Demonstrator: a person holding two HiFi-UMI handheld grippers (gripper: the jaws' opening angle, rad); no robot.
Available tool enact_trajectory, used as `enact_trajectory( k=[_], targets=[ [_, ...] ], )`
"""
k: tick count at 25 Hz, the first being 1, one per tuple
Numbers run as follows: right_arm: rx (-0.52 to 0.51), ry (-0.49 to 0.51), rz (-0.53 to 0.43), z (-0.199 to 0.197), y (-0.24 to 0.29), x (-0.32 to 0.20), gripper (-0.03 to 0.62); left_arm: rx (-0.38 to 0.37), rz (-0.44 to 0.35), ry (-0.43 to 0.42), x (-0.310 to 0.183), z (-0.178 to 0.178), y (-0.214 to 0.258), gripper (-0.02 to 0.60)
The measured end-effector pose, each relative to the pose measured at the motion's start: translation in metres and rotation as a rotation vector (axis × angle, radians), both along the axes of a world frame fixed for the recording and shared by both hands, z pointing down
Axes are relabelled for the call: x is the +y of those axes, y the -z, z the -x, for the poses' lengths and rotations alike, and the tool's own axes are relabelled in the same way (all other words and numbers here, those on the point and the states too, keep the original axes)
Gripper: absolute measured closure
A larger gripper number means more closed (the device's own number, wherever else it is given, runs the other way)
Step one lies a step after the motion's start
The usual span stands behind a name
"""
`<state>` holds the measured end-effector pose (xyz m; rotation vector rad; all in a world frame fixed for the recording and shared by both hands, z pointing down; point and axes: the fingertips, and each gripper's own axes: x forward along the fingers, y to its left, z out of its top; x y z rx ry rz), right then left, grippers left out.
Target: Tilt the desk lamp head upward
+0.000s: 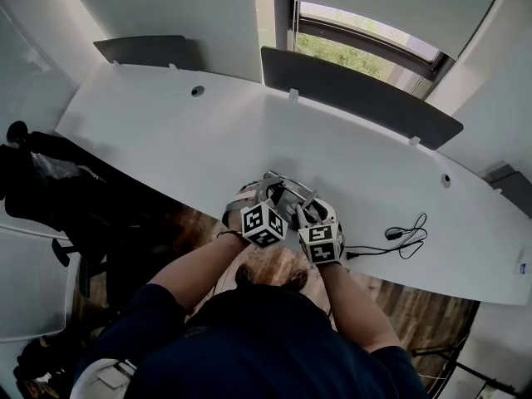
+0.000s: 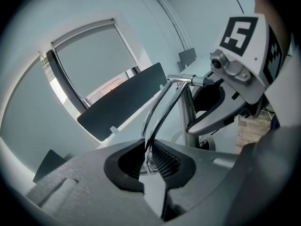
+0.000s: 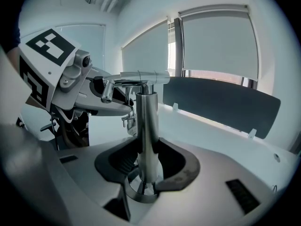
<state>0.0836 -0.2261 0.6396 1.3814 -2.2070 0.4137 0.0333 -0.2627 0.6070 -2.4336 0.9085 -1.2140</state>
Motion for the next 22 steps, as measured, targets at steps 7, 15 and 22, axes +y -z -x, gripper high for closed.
enact_trajectory(
  k=[7, 15, 22],
  targets=[
    [-0.005, 0.007, 0.010, 0.006, 0.000, -0.001, 0.452, -0.001, -0.015, 0.009, -0.001, 0.007, 0.005, 0.534],
    [0.010, 0.017, 0.022, 0.012, -0.003, -0.001, 0.453, 0.001, -0.002, 0.014, 0.006, 0.014, 0.009, 0.531],
    [0.040, 0.029, 0.025, 0.013, -0.004, -0.003, 0.451, 0.036, -0.076, 0.034, 0.002, 0.017, 0.009, 0.520]
  ],
)
